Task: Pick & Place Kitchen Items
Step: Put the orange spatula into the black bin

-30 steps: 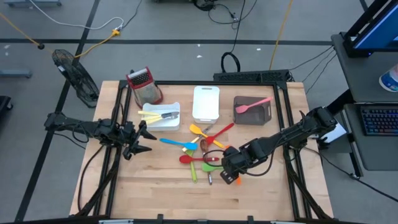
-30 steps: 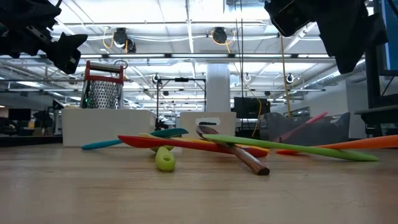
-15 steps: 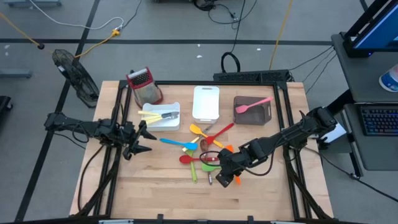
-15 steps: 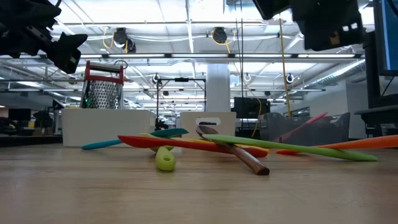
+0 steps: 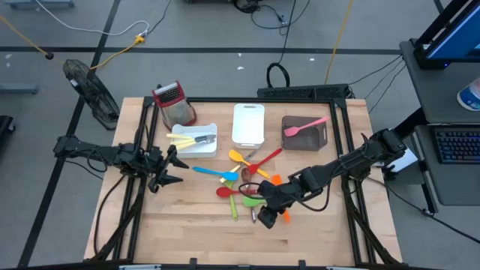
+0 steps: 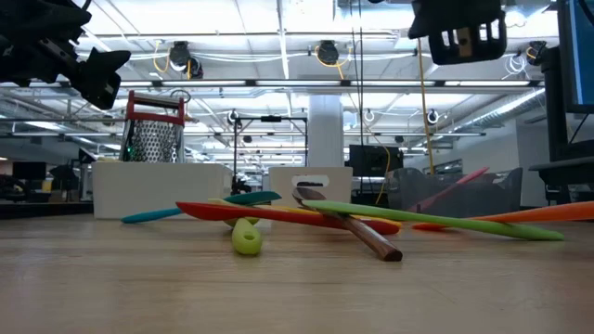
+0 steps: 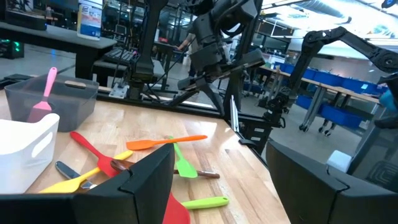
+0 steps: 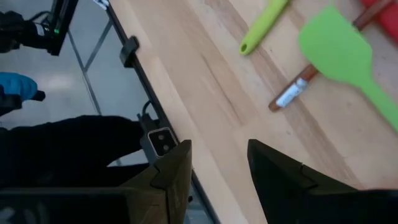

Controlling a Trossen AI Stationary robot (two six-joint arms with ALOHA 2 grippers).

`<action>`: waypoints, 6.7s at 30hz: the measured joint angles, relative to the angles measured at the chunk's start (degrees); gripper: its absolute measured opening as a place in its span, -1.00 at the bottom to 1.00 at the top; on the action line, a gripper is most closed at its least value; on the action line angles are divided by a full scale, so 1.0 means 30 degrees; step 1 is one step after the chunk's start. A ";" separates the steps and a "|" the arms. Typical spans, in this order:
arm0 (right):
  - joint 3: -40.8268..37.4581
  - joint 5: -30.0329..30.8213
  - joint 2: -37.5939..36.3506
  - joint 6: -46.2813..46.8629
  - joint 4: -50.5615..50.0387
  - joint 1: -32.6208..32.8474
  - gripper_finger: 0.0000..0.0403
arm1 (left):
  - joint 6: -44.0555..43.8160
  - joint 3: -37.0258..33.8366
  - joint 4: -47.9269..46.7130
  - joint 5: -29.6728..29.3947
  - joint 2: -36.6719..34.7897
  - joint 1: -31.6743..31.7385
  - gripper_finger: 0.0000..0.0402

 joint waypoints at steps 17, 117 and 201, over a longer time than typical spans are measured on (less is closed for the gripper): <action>0.0000 0.3104 -0.0009 0.3234 -0.1782 -0.0007 -0.24 | -0.0005 0.0000 -0.0002 0.0007 0.0002 -0.0007 0.28; -0.6849 0.0238 -0.2712 1.3167 -0.0974 0.0124 -0.24 | 0.0753 0.0000 -0.0017 -0.1042 0.0017 0.0015 0.28; -0.6856 0.1475 -0.2704 1.1916 0.0335 0.0590 0.48 | -0.0024 0.0000 -0.0068 -0.0965 0.0011 0.0015 0.28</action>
